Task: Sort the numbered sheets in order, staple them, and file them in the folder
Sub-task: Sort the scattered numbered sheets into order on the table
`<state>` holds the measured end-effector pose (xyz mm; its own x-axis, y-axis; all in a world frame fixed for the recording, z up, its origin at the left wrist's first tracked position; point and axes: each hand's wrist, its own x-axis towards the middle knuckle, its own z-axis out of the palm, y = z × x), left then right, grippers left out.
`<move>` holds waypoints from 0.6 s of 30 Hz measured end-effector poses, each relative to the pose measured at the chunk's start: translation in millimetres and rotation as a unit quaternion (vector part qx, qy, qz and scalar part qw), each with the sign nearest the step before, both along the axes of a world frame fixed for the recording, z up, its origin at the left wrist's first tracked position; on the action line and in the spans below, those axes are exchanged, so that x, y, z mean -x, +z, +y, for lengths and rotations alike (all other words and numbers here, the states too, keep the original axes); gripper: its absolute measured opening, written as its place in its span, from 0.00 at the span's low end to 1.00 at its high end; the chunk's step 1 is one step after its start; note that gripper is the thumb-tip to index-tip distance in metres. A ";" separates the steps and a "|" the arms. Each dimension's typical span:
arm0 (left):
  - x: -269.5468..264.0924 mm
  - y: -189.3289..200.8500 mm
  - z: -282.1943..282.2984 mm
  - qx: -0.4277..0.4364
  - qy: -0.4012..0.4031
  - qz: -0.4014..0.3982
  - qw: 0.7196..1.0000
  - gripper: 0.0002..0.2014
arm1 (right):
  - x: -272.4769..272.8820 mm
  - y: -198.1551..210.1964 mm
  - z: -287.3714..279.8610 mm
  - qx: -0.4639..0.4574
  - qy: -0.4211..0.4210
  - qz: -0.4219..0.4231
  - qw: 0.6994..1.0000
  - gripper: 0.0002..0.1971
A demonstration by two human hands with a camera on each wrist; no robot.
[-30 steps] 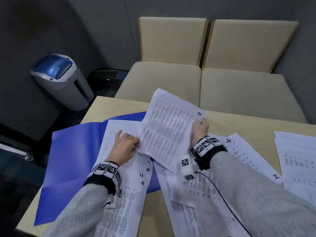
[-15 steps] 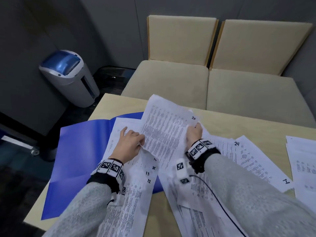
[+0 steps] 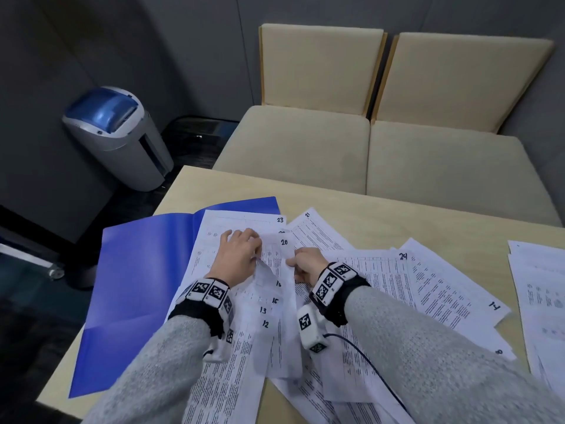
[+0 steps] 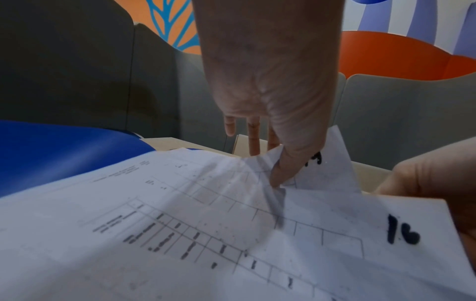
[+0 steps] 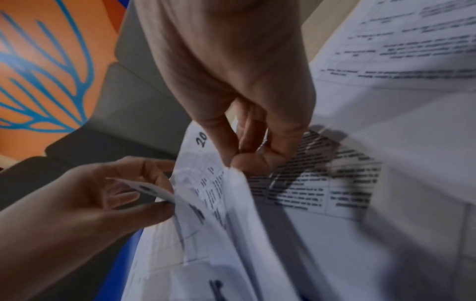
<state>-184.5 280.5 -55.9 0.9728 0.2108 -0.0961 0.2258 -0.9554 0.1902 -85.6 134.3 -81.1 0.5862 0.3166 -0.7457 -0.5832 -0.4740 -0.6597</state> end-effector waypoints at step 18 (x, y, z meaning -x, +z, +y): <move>-11.2 -23.1 0.8 -0.011 -0.012 0.008 1.000 0.07 | 19.4 -37.4 -119.9 0.287 0.439 -0.356 0.773 0.40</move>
<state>-173.3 281.4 -79.0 0.9761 0.1892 -0.1072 0.2052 -0.9646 0.1658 -105.0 14.4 -118.5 0.6606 0.5622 -0.4976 0.5439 -0.8152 -0.1991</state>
